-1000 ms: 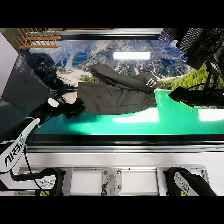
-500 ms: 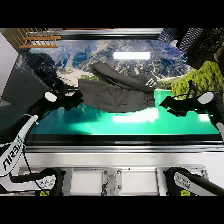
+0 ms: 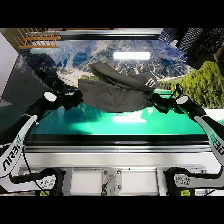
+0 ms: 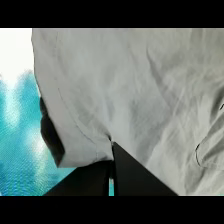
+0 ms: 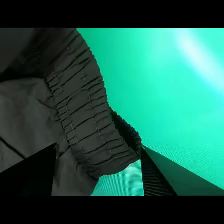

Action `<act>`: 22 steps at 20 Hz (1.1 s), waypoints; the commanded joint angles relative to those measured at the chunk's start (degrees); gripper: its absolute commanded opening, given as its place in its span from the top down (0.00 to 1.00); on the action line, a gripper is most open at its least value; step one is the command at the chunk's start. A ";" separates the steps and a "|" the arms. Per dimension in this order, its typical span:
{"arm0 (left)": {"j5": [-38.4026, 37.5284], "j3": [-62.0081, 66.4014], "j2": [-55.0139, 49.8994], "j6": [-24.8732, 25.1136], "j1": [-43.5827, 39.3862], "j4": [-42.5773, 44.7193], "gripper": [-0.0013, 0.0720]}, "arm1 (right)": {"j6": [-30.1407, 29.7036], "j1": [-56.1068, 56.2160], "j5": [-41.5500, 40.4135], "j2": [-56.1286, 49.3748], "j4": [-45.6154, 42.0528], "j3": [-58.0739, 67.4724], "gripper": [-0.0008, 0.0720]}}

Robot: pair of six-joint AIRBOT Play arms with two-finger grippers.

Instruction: Fold the clothes and pants, and hang the long-sleeved shirts on hangers.

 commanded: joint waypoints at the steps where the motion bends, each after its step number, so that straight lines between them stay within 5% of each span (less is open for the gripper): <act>1: 0.02 0.04 0.04 0.11 -0.02 0.04 0.98 | 0.48 3.02 -6.82 -1.03 0.94 -0.11 0.37; 6: 0.00 0.04 0.04 0.11 -0.02 0.04 0.98 | 0.44 3.76 -9.33 -2.86 5.75 -0.11 0.40; 8: 0.00 0.04 0.04 0.11 -0.02 0.04 0.98 | -0.28 3.74 -9.79 -3.41 5.70 -0.11 0.84; 11: 0.02 0.04 0.07 0.13 -0.02 0.07 0.98 | -2.19 3.61 -10.78 -3.26 5.51 0.37 0.97; 16: 2.60 0.61 6.58 0.96 2.91 0.04 0.98 | -8.28 2.43 -3.98 3.45 -1.73 5.31 0.97; 22: -3.19 17.88 26.51 6.58 8.17 0.02 0.98 | -8.26 0.59 20.17 21.99 -16.83 24.57 0.97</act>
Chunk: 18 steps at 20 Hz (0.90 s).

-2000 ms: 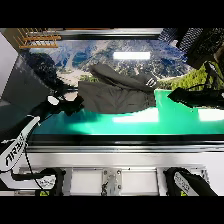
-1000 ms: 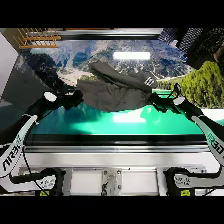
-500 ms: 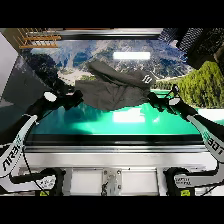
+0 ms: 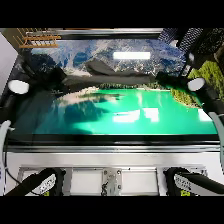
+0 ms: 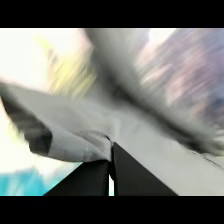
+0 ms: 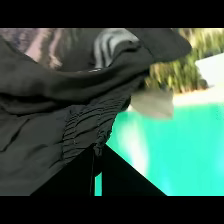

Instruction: Fold the clothes and pants, and hang the long-sleeved shirts on hangers.

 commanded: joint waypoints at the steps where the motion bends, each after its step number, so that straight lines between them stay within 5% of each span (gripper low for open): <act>1: -2.49 10.64 11.72 3.13 1.64 0.11 0.98 | -0.55 -0.50 14.43 11.37 -6.78 10.49 0.97; 11: -2.91 21.77 37.24 5.11 1.66 0.11 0.98 | 7.10 -0.50 28.04 40.33 -6.60 13.66 0.97; 18: -7.67 21.75 28.33 4.92 1.66 0.09 0.98 | 14.80 -0.50 39.47 39.60 -6.64 13.64 0.97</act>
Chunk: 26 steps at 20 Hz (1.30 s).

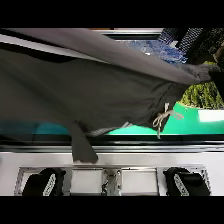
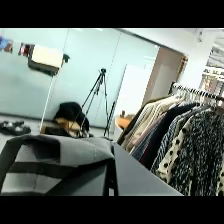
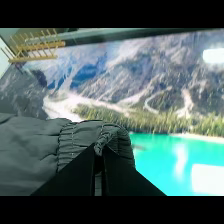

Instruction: Fold the clothes and pants, and hang the long-sleeved shirts on hangers.

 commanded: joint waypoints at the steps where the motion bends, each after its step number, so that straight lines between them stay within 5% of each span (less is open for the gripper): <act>1: -4.72 0.13 -8.61 -0.09 0.02 -0.11 0.98 | 4.00 0.00 7.15 -3.19 0.00 0.00 0.97; 6: -7.02 0.33 -33.24 -1.81 -2.05 -0.76 0.98 | 3.19 0.20 9.42 -22.51 -4.83 -0.11 0.97; 10: -8.15 8.59 -52.28 -2.05 -6.82 -0.70 0.98 | 2.40 0.11 0.28 -38.45 -8.35 0.44 0.97; 14: -11.26 18.38 -60.37 -2.05 -8.35 -0.50 0.98 | 2.40 0.00 -10.03 -44.28 -8.59 1.97 0.97; 19: -20.98 17.99 -56.35 -4.22 -8.41 9.68 0.98 | -0.92 0.02 -5.31 -41.88 -14.60 1.49 0.97; 26: -15.08 -21.20 -37.57 -4.63 -13.29 16.48 0.98 | -3.21 0.07 -6.36 -36.96 -20.92 -16.11 0.97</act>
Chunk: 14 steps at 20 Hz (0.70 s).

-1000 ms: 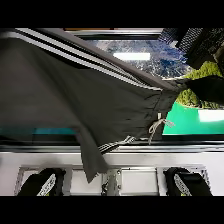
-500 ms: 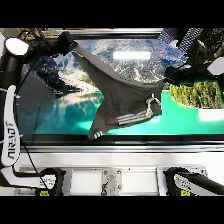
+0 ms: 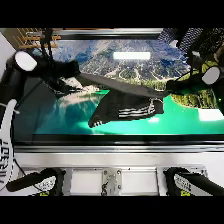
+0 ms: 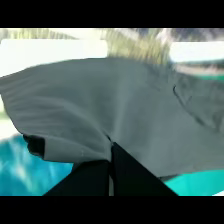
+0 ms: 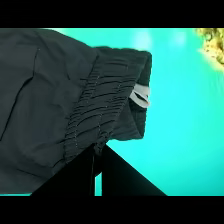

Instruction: Fold the clothes and pants, and hang the long-sleeved shirts on hangers.

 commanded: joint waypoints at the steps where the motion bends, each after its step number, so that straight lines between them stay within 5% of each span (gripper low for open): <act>1: 7.32 -21.22 7.41 -0.31 -2.32 2.19 0.98 | -1.16 0.13 -6.34 1.05 -2.12 -10.58 0.97; 7: 24.09 -40.46 6.84 -3.93 -7.30 0.17 0.98 | -1.11 0.63 -26.08 0.92 0.57 -25.38 0.97; 13: 22.43 -40.98 3.78 -5.27 -9.60 0.22 0.96 | -1.11 0.55 -28.26 0.55 2.19 -27.17 0.92; 14: 22.05 -40.98 4.55 -5.27 -9.53 0.28 0.68 | -1.14 0.39 -28.26 0.61 3.85 -27.08 0.68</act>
